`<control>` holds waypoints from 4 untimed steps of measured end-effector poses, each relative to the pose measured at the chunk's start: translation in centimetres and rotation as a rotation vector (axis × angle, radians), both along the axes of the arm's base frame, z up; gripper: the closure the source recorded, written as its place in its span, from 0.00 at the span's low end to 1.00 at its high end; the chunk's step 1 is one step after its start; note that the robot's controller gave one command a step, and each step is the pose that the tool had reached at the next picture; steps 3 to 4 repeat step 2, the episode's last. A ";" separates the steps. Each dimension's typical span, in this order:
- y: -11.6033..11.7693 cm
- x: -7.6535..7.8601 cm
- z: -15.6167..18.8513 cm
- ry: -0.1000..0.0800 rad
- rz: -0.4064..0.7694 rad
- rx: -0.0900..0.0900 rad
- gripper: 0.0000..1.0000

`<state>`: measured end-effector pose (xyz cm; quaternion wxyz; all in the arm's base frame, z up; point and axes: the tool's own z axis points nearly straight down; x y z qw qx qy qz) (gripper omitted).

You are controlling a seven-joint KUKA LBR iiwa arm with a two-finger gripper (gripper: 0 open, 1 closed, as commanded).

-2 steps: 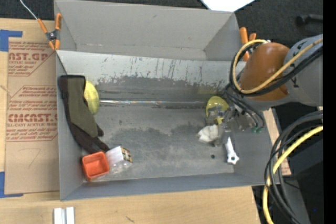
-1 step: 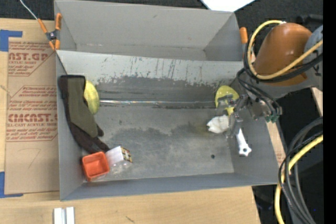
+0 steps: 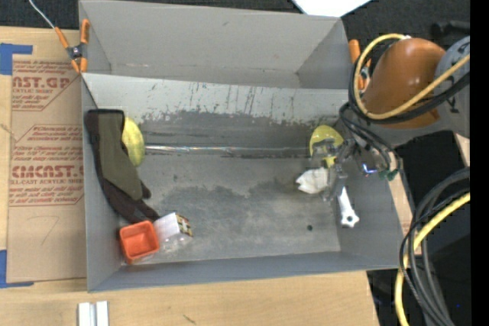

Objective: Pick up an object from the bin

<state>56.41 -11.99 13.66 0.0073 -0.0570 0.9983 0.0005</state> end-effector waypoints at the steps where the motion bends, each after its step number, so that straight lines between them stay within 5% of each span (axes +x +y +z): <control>1: 0.4 -0.2 5.0 0.015 -0.048 0.004 1.00; 2: -1.1 -1.5 14.0 0.006 -0.039 0.001 1.00; 4: -1.1 -1.5 14.0 0.006 -0.039 0.001 1.00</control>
Offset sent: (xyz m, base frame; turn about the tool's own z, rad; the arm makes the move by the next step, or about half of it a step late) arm -0.0219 -0.0189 0.1745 0.0339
